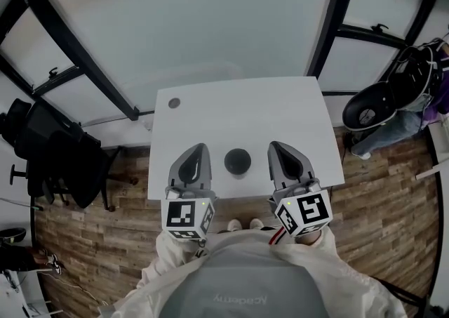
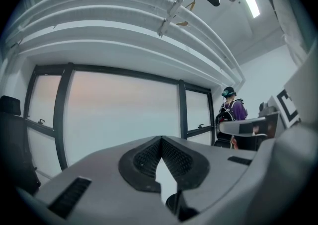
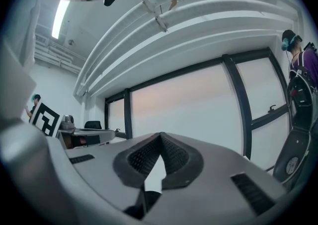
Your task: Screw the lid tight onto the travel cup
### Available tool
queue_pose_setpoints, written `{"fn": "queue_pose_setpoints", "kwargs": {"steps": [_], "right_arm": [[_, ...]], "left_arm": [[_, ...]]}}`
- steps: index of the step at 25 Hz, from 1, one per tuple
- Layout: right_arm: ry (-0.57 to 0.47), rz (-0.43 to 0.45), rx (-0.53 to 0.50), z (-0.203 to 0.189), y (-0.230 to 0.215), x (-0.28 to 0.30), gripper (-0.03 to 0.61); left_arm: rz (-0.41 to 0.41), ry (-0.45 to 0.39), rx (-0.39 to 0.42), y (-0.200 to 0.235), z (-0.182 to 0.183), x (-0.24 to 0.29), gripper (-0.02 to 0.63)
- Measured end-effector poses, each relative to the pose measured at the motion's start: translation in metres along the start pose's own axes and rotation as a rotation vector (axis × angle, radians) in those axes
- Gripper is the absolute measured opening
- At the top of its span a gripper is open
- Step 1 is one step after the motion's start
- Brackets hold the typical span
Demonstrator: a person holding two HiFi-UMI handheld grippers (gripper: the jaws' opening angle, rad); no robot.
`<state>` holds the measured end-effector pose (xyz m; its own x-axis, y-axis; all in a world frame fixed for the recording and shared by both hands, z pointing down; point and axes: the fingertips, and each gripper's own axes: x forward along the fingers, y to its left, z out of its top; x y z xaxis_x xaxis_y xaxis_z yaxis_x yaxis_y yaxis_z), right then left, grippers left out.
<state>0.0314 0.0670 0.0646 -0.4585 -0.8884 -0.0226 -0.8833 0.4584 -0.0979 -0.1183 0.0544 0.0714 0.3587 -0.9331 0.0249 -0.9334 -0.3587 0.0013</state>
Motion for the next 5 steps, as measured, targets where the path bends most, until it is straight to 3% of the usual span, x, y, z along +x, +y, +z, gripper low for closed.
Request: {"fn": "queue_pose_setpoints", "kwargs": {"steps": [5], "right_arm": [[0.000, -0.002, -0.009, 0.0001, -0.0051, -0.0079, 0.020]], "left_arm": [[0.011, 0.004, 0.010, -0.0072, -0.0035, -0.0041, 0.008]]}}
